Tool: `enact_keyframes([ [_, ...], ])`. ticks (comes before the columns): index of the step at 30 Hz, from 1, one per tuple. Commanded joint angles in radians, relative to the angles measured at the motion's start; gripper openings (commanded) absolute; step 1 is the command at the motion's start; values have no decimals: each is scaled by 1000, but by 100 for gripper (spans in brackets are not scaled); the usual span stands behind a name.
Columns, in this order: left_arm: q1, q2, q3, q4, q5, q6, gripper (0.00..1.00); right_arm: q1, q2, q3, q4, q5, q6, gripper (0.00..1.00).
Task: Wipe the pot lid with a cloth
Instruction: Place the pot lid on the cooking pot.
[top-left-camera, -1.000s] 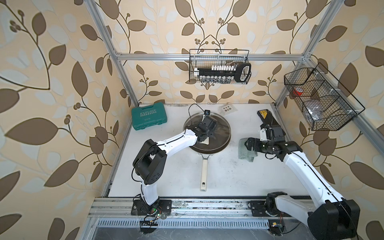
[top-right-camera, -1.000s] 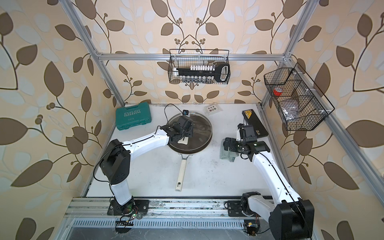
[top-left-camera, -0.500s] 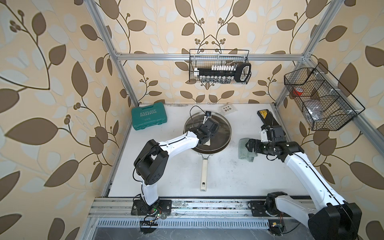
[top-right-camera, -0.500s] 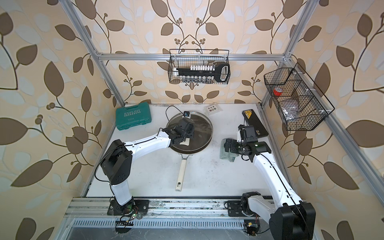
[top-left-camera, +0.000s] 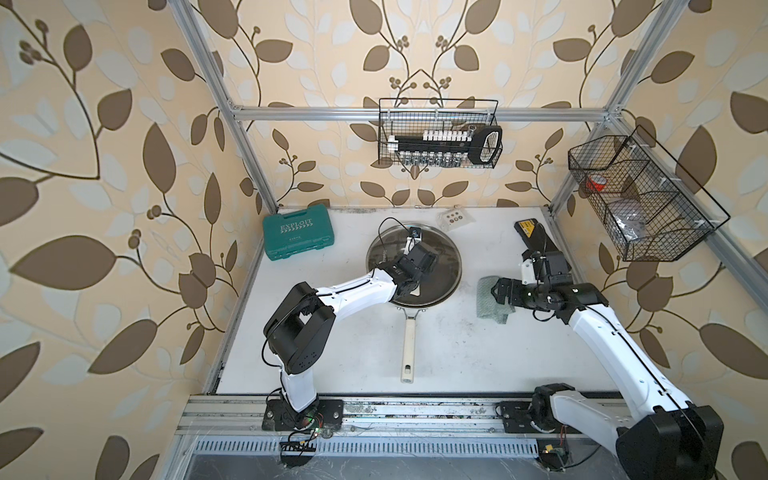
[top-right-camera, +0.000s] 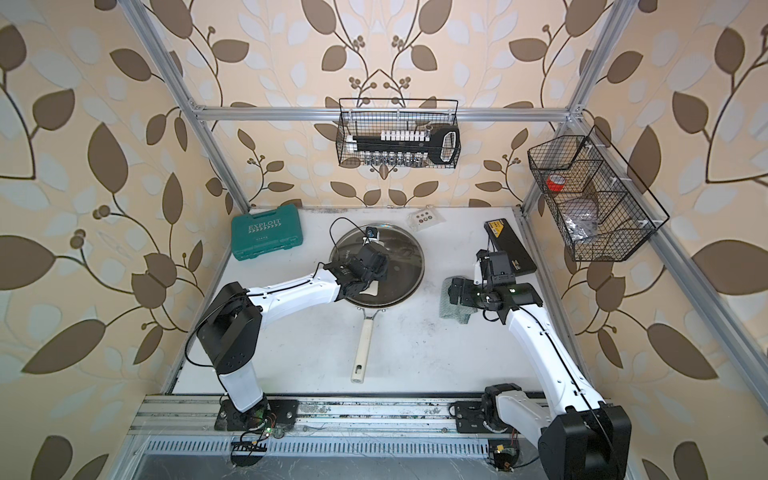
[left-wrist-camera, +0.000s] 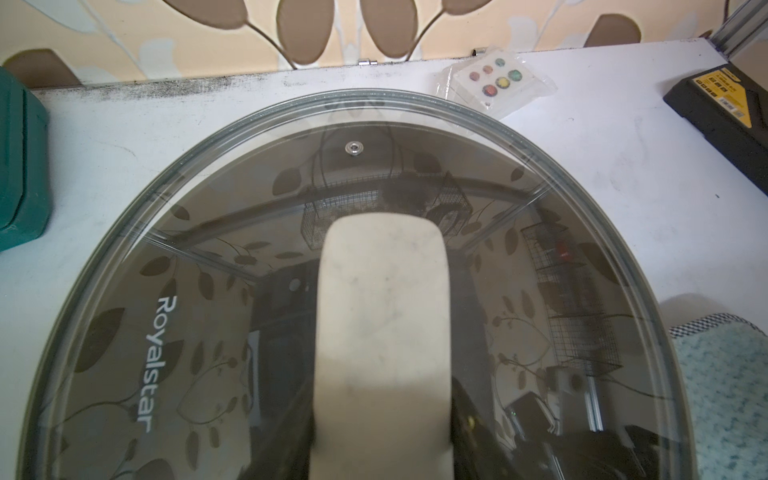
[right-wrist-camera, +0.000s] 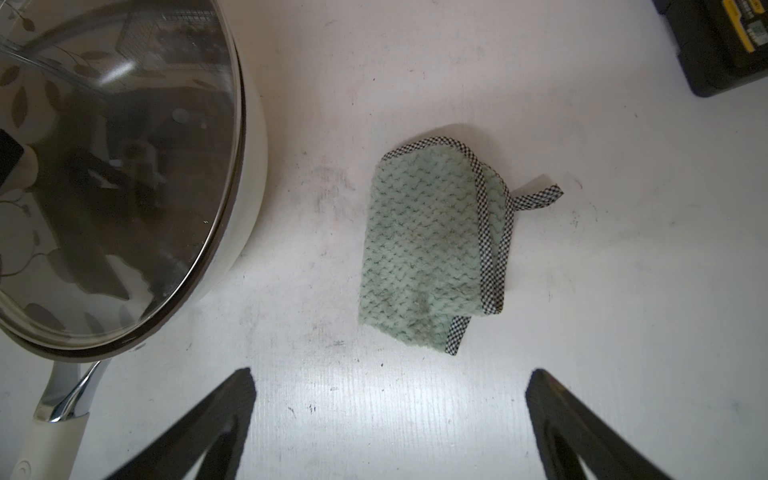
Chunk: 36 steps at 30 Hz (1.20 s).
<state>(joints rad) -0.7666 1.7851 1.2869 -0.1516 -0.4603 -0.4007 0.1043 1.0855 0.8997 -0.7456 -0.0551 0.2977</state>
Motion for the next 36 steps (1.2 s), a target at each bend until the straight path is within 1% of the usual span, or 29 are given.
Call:
enact_keyframes([
  [1,0,-106,19,96,-83,-24,0,-2,-9,33,-12,3,-6,99],
  [9,0,-101,25,88,-81,-42,0,-2,-10,36,-20,7,-6,99],
  [18,0,-99,52,21,-91,-85,0,-3,-10,39,-22,7,-5,99],
  [36,0,-84,116,-75,-77,-107,0,-3,-16,33,-22,6,-2,99],
])
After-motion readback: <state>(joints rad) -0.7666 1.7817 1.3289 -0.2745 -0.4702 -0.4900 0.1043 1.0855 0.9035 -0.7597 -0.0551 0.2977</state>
